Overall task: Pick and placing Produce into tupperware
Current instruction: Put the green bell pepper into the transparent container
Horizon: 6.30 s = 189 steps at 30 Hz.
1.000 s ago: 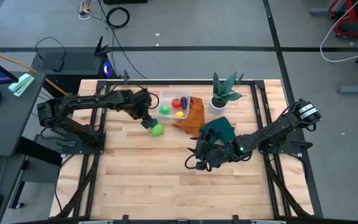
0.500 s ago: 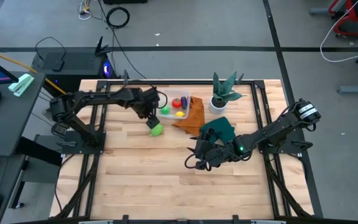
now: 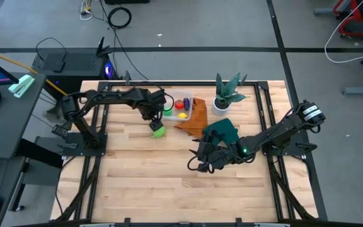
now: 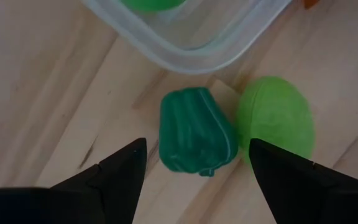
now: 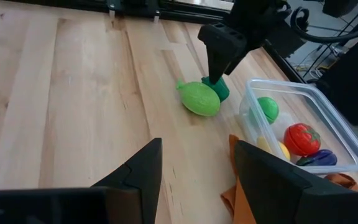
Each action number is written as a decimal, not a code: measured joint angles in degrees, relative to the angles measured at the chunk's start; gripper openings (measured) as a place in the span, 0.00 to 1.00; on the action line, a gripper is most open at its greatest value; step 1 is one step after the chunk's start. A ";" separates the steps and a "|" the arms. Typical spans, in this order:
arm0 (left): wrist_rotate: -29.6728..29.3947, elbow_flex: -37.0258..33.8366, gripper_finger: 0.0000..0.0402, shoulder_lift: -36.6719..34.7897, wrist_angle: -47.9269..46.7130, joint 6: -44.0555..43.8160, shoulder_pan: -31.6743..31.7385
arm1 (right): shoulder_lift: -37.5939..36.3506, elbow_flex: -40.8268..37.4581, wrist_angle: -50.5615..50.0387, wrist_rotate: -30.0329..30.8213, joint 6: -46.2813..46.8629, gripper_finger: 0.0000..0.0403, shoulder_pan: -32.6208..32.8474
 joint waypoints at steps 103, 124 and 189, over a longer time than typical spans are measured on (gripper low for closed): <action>0.79 -0.04 0.77 3.72 1.97 14.02 -1.00 | 0.02 0.00 0.63 -0.76 1.22 0.41 0.00; 0.68 -0.04 0.71 7.48 1.40 13.97 -0.94 | 0.02 0.00 1.08 -0.76 1.37 0.41 0.01; 4.23 10.38 0.58 -7.45 -3.51 12.50 4.45 | 0.02 0.00 1.20 -1.07 1.34 0.41 0.01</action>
